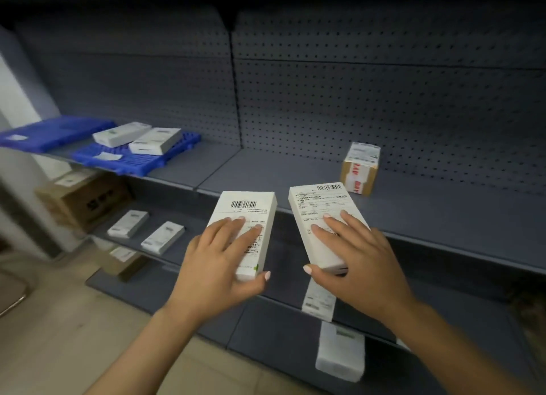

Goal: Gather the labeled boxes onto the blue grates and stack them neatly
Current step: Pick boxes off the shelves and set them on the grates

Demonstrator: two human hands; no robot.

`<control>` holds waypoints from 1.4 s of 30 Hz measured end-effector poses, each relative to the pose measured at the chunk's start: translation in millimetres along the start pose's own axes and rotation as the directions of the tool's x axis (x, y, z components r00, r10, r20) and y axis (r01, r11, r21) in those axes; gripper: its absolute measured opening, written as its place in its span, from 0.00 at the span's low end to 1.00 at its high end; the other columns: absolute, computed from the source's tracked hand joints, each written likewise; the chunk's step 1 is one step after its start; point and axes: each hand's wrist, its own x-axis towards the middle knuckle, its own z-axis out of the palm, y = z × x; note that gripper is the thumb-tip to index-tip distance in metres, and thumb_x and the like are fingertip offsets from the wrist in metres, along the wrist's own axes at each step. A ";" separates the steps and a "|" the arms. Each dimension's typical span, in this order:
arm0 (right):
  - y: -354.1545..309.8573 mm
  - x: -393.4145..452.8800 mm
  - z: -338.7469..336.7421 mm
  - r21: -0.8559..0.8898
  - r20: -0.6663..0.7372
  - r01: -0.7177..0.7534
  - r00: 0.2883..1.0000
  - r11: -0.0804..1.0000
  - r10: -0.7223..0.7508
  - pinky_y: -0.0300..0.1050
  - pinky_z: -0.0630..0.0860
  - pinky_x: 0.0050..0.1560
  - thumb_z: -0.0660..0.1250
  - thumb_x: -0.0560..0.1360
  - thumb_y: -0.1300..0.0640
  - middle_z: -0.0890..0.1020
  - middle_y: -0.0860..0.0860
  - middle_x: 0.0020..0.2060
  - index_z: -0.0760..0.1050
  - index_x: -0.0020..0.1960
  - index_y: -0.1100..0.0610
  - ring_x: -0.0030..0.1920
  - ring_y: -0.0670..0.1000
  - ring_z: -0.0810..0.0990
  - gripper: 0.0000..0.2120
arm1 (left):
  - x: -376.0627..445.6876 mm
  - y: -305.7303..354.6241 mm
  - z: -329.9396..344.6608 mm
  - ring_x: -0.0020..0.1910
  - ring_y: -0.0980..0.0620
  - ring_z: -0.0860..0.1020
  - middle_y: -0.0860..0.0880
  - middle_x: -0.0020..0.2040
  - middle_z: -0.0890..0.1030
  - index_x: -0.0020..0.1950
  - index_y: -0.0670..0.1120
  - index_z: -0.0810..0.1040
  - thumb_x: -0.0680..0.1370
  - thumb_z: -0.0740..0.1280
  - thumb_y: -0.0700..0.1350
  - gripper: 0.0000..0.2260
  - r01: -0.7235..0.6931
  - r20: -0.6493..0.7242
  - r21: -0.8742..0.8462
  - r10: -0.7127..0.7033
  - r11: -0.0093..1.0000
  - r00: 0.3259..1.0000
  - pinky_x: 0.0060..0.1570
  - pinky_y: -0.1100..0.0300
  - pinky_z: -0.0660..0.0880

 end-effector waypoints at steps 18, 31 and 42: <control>-127.5 136.2 85.2 0.161 -0.048 0.291 0.957 0.943 -0.288 0.62 0.70 0.62 0.60 0.69 0.32 0.73 0.47 0.67 0.73 0.66 0.46 0.71 0.51 0.66 0.31 | -40.9 -164.0 -57.4 0.65 0.44 0.71 0.48 0.66 0.74 0.67 0.53 0.72 0.67 0.65 0.66 0.31 0.257 -0.103 0.180 -0.242 0.949 0.965 0.53 0.44 0.76; -130.5 291.2 154.0 0.229 -0.050 0.338 0.940 0.913 -0.336 0.58 0.67 0.65 0.58 0.69 0.31 0.73 0.44 0.67 0.73 0.66 0.44 0.71 0.48 0.64 0.31 | 49.8 -278.0 -35.9 0.66 0.45 0.71 0.49 0.67 0.74 0.67 0.53 0.73 0.68 0.63 0.68 0.32 0.341 -0.155 0.203 -0.313 0.918 0.937 0.55 0.45 0.74; -172.2 387.7 221.6 0.234 0.024 0.267 0.960 0.935 -0.280 0.59 0.64 0.68 0.57 0.67 0.29 0.70 0.42 0.69 0.72 0.67 0.43 0.72 0.46 0.61 0.33 | 98.4 -408.7 -26.0 0.67 0.48 0.69 0.51 0.68 0.73 0.69 0.54 0.71 0.69 0.61 0.69 0.33 0.325 -0.126 0.212 -0.304 0.922 0.944 0.59 0.47 0.71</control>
